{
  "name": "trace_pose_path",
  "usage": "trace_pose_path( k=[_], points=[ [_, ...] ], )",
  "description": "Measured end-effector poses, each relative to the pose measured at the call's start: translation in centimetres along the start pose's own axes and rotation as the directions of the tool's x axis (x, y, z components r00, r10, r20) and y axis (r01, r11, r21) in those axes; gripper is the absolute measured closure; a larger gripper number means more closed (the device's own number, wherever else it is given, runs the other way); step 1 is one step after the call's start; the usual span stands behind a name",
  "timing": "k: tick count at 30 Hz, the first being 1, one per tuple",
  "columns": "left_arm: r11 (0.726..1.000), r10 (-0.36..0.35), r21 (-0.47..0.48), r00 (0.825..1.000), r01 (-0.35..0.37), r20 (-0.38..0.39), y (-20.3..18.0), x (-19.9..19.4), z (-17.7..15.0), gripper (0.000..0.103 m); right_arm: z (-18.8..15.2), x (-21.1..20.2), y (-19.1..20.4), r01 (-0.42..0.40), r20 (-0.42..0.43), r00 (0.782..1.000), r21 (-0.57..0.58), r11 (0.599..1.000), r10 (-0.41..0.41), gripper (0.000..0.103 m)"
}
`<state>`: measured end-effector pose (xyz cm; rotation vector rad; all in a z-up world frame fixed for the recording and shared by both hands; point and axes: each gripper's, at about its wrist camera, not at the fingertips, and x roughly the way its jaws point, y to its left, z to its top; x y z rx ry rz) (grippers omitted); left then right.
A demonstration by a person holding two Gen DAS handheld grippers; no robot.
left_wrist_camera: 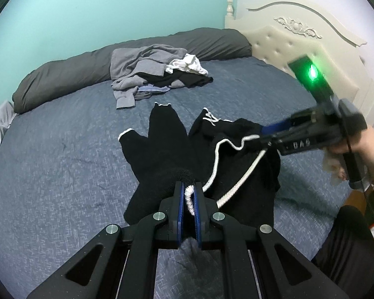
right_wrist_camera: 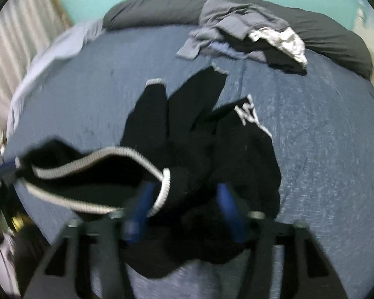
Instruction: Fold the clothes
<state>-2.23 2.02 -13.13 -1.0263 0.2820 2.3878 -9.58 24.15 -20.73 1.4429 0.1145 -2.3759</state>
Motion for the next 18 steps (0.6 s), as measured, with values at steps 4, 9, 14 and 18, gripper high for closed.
trace_pose_path(
  k=[4,9,14,18],
  points=[
    [1.000,-0.010,0.006,1.000,0.010,-0.005,-0.5,0.3,0.0,0.095,-1.9,-0.3,-0.5,0.018,-0.028,0.999,-0.021,1.000,-0.019,0.090],
    [0.999,-0.038,0.018,0.999,0.038,-0.019,-1.5,1.0,-0.5,0.095,-5.0,-1.0,-1.5,0.001,-0.093,0.996,-0.006,1.000,-0.002,0.091],
    [0.998,-0.054,0.040,0.998,0.055,-0.038,-2.7,1.7,-1.2,0.095,-7.2,-1.3,-3.1,-0.018,-0.138,0.990,0.064,0.998,0.027,0.083],
    [0.998,-0.047,0.043,0.998,0.049,-0.043,-2.8,1.7,-1.5,0.095,-6.3,-2.7,-3.8,0.026,-0.069,0.997,0.102,0.994,-0.019,0.061]
  ],
)
